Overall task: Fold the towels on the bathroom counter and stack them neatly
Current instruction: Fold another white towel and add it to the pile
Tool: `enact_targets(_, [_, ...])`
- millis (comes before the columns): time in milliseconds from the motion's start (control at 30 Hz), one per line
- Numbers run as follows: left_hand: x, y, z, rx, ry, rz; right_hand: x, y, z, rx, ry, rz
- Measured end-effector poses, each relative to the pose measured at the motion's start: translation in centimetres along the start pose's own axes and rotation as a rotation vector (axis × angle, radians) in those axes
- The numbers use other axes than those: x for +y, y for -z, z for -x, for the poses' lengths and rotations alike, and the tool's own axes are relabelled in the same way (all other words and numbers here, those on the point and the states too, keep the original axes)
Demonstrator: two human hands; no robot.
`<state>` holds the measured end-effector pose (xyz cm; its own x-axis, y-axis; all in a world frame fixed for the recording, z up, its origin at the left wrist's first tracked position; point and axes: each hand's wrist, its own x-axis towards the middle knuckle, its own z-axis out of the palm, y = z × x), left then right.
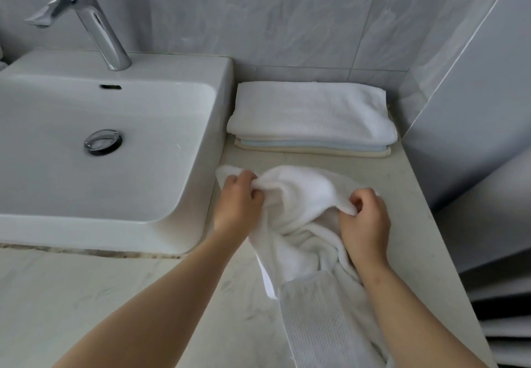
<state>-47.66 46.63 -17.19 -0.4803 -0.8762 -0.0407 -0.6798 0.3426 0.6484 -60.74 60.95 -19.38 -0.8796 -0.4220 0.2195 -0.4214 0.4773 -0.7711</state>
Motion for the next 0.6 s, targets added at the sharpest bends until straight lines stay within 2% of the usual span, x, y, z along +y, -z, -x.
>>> enact_targets(133, [2.2,2.0,-1.3,0.244,-0.094,0.119,-1.8,1.2,-2.3,0.275,0.215,-0.086])
enact_targets(233, [4.1,3.2,-3.8,0.348,-0.140,0.121,-3.7,1.6,-5.1,0.359,0.260,-0.135])
enact_targets(300, [4.9,3.3,-5.8,0.331,-0.141,0.089,-4.2,1.4,-7.0,0.230,0.206,-0.057])
enact_targets(367, [4.8,2.5,-6.8,0.188,-0.102,-0.020,-4.0,1.0,-8.0,-0.014,0.089,0.183])
enact_targets(433, [4.0,1.0,-6.7,0.037,-0.082,-0.101,-3.6,0.7,-7.7,-0.169,0.020,0.378])
enact_targets(600, [1.7,-2.3,-2.8,-0.164,-0.145,-0.258,-1.8,0.1,-3.7,-0.378,0.049,0.455])
